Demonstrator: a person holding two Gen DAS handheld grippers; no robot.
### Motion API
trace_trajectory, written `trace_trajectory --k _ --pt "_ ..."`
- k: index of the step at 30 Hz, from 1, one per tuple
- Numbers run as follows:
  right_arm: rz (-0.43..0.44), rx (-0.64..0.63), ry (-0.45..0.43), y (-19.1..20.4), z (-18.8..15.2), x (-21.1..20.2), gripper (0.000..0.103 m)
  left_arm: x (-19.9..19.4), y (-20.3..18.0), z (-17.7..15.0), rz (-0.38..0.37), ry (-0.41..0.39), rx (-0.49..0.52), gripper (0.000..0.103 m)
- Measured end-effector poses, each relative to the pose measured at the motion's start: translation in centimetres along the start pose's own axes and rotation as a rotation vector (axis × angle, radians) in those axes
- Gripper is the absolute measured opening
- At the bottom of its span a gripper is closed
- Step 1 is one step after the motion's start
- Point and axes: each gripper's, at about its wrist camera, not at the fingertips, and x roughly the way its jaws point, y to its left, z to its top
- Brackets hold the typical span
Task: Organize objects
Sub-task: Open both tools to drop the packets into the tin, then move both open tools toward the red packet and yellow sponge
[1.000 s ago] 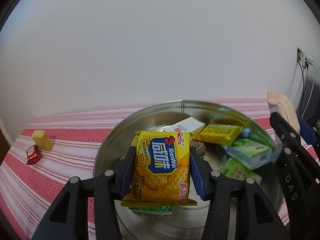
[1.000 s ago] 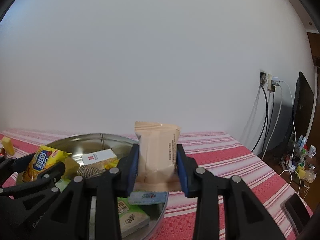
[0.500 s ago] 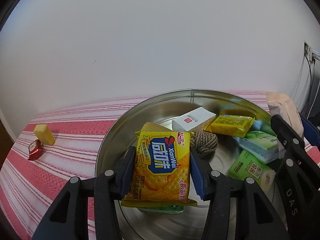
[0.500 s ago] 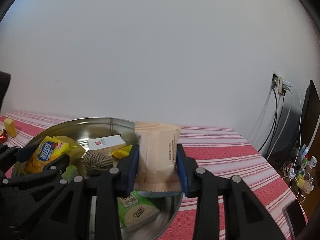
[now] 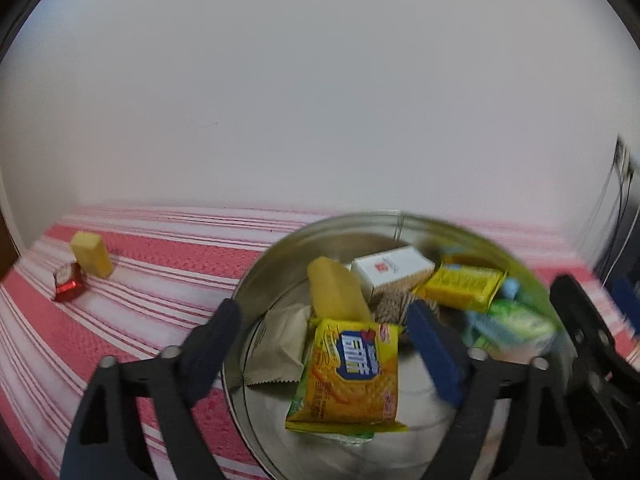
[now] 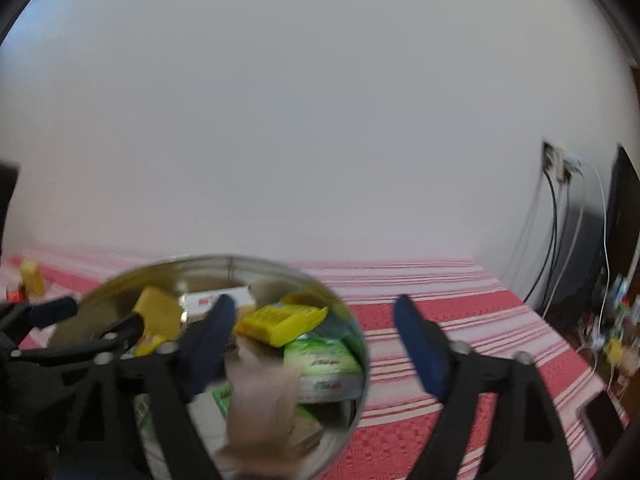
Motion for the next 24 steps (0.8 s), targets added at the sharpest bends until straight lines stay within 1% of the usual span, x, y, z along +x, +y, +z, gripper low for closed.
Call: trace_trajectory --k 1,3,5,8,10,12,15,20,24 --pt "0.014 0.039 -0.012 -0.7 0.1 -0.2 0.103 -0.2 0.2 0.1 -0.017 -0.003 -0.015 0.095" --pt "0.024 0.091 -0.037 -1.6 0.1 -0.6 0.103 -0.3 0.3 0.2 -0.046 -0.006 -0.026 0.096" --pt "0.026 0.112 -0.057 -2.0 0.1 -0.8 0.103 -0.4 0.1 0.2 -0.040 -0.005 -0.016 0.096" --pt "0.029 0.111 -0.074 -1.9 0.1 -0.9 0.103 -0.4 -0.3 0.0 0.006 -0.023 0.025 0.096" --pt "0.031 0.106 -0.083 -1.7 0.2 -0.8 0.103 -0.7 -0.5 -0.1 0.050 -0.051 0.063 0.096" --pt "0.019 0.096 -0.101 -1.5 0.3 -0.9 0.103 -1.1 -0.3 -0.3 0.068 -0.083 0.083 0.096" --pt "0.013 0.109 -0.130 -1.7 0.3 -1.3 0.103 -1.7 0.5 -0.3 0.058 -0.122 0.069 0.096" --pt "-0.018 0.157 -0.189 -2.2 0.1 -2.1 0.103 -2.5 2.2 -0.2 0.062 -0.152 0.035 0.096" --pt "-0.062 0.215 -0.250 -3.0 0.0 -3.0 0.103 -3.0 3.4 -0.3 0.104 -0.185 0.041 0.096"
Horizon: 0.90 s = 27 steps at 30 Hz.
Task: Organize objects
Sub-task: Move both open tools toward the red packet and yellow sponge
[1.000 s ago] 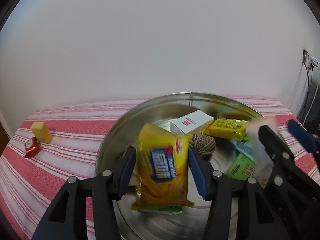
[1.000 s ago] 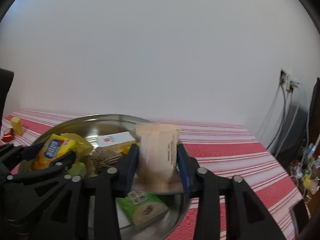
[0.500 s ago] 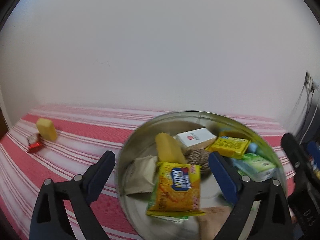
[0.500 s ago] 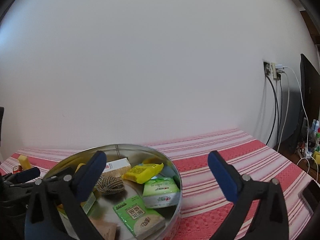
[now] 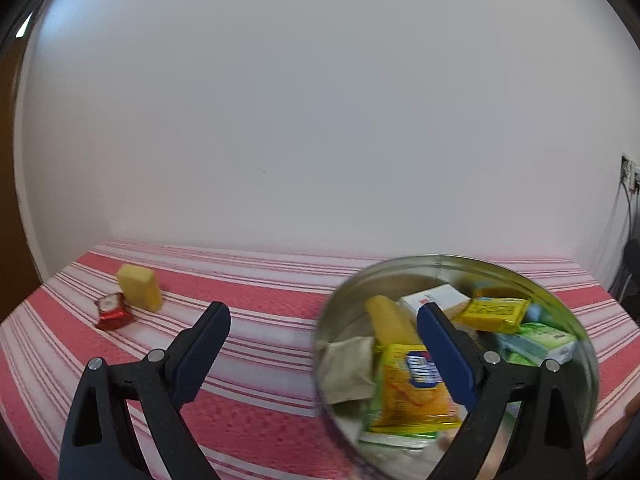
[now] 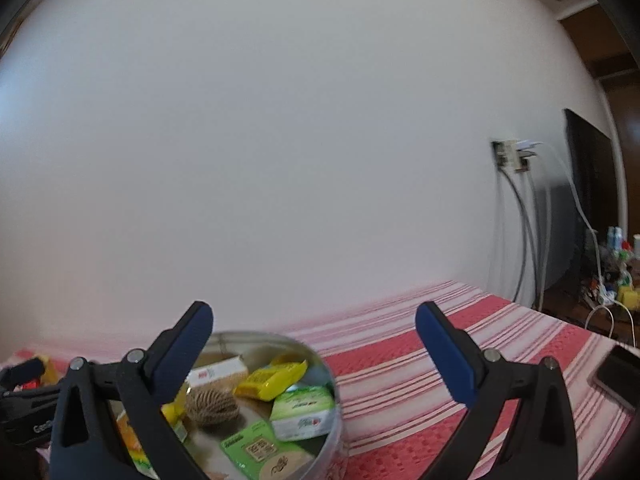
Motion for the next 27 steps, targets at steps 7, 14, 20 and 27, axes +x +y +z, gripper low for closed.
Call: trace_trajectory --k 7,14,20,27 --pt "-0.046 0.015 -0.020 0.0 -0.1 -0.7 0.103 -0.6 2.2 -0.4 0.071 -0.051 0.040 0.096" --pt "-0.063 0.011 -0.041 0.9 -0.3 -2.6 0.103 -0.4 4.8 -1.1 0.106 -0.061 0.046 0.096" --pt "-0.073 -0.017 -0.078 2.9 -0.9 -5.2 0.103 0.2 7.1 -1.4 0.129 -0.044 0.039 0.096" --pt "-0.041 -0.039 -0.067 6.9 -1.8 -7.2 0.103 0.9 9.7 -1.3 0.143 -0.019 0.019 0.096"
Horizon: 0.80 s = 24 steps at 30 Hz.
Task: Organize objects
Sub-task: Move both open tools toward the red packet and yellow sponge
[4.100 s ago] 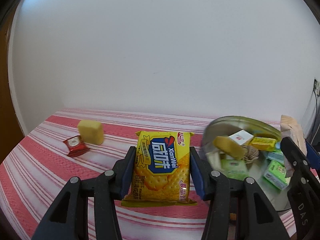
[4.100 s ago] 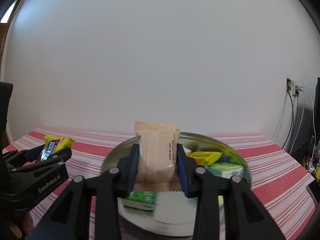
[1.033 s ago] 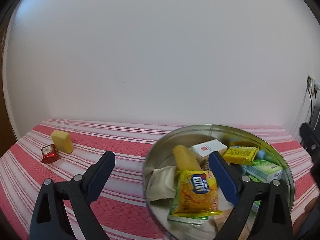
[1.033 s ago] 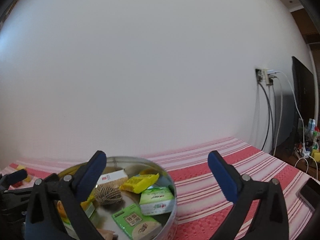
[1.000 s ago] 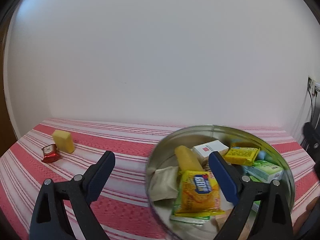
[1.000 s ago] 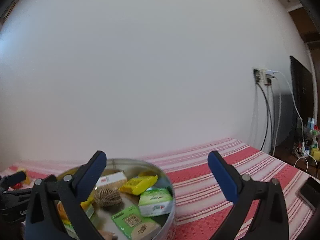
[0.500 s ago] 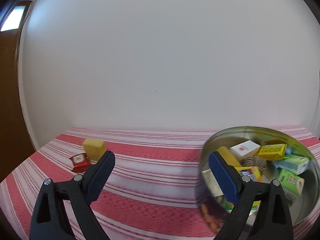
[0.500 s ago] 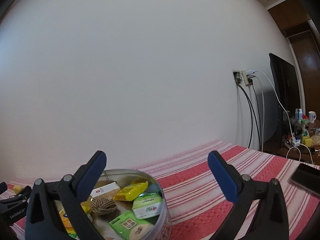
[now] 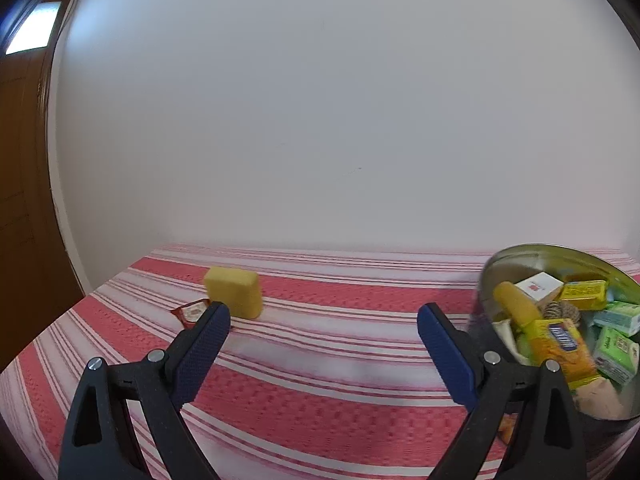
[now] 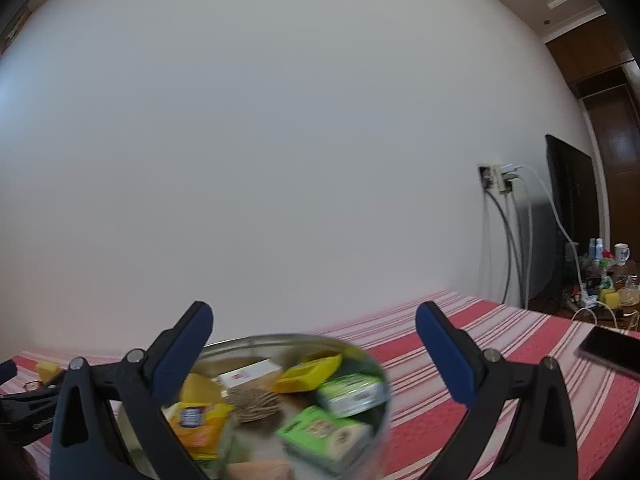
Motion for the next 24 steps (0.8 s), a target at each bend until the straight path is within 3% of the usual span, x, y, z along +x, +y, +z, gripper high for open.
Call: trace_trajectory --k 8,19,24 --pt "0.075 -0.011 0.033 5.1 -0.8 -0.6 0.103 2.1 3.9 0.2 0.076 0.036 -0.003 0.096" --pt "0.177 -0.018 0.089 12.2 -2.2 0.0 0.103 7.4 9.7 0.2 0.156 0.194 -0.072 0.096" --pt "0.223 -0.021 0.128 15.0 -2.9 0.8 0.103 10.8 11.9 0.0 0.149 0.299 -0.116 0.096"
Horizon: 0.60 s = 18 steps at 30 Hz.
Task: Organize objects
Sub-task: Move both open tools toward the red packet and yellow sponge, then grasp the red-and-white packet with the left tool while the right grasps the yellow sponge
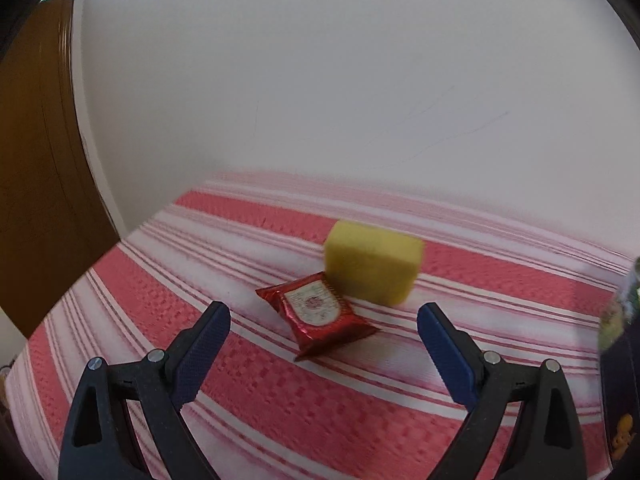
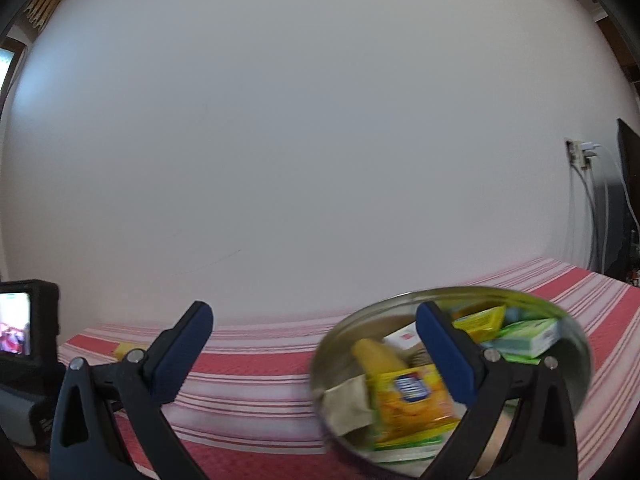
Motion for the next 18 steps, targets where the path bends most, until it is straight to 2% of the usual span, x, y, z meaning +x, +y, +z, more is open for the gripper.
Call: trace_trajectory --k 6,11,15,18 --pt "0.037 0.005 0.050 2.0 -0.6 1.5 0.103 4.7 2.5 1.0 -0.025 0.162 -0.088 0.096" --pt "0.054 0.020 0.094 3.4 -1.0 3.2 0.103 7.2 4.4 1.2 -0.055 0.246 -0.128 0.096" --pt "0.080 0.011 0.126 4.6 -1.3 4.5 0.103 8.0 5.7 1.4 -0.028 0.259 -0.059 0.096" --pt "0.109 -0.012 0.173 5.8 -1.6 5.8 0.103 8.4 6.9 1.5 -0.055 0.266 0.001 0.097"
